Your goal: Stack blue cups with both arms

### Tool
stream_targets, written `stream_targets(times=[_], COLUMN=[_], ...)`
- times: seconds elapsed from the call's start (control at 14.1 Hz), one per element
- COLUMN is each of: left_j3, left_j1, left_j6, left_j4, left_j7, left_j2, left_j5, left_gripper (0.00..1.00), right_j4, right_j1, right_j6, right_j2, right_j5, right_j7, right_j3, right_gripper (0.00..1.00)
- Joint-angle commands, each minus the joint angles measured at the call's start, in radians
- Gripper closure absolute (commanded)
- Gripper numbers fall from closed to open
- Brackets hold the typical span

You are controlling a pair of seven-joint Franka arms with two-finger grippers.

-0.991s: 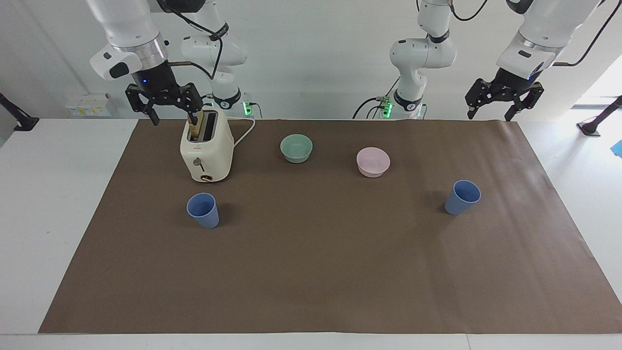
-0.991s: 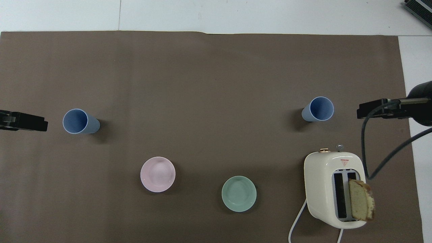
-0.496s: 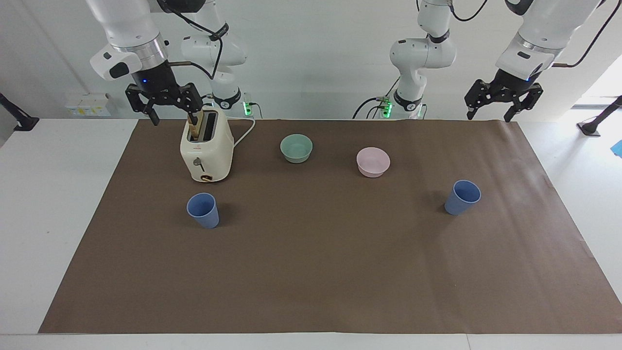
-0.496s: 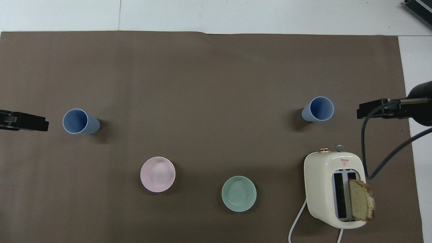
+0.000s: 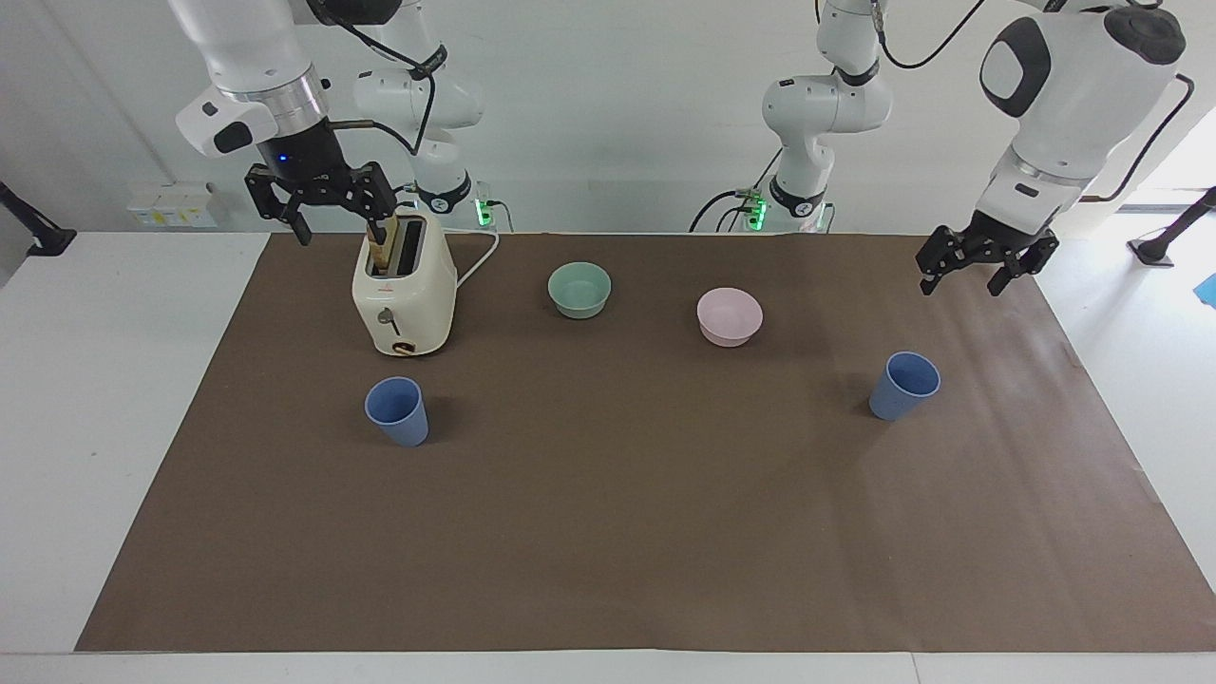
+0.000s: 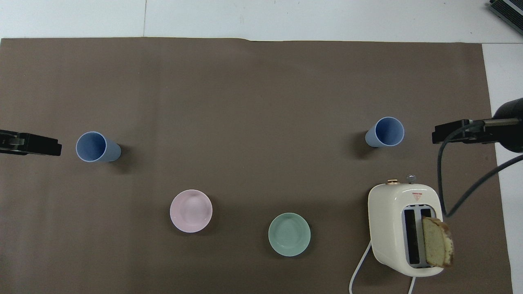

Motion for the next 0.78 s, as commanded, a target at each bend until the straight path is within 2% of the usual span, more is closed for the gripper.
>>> stream_targets(times=[0.0,0.35,0.71], left_j3=[-0.007,-0.007,-0.007], left_j1=[0.046,0.102,0.095], left_j6=[0.093,0.265,0.313], left_j4=[-0.064,-0.123,-0.2], left_j7=[-0.039,-0.1,-0.111], left_j2=[0.034,0.162,0.173], left_j5=[-0.014,-0.017,-0.078], left_gripper=[0.0,0.0,0.0], right_j4=[-0.014,-0.014,-0.014], right_j1=[-0.013,-0.013,-0.013], right_j6=[-0.003,-0.003,-0.003], right_j2=[-0.017,-0.017,-0.017], right_j5=[0.023,0.023,0.023], right_j7=[0.011,0.011,0.011], right_j3=[0.003,0.003,0.003], right_gripper=[0.0,0.0,0.0])
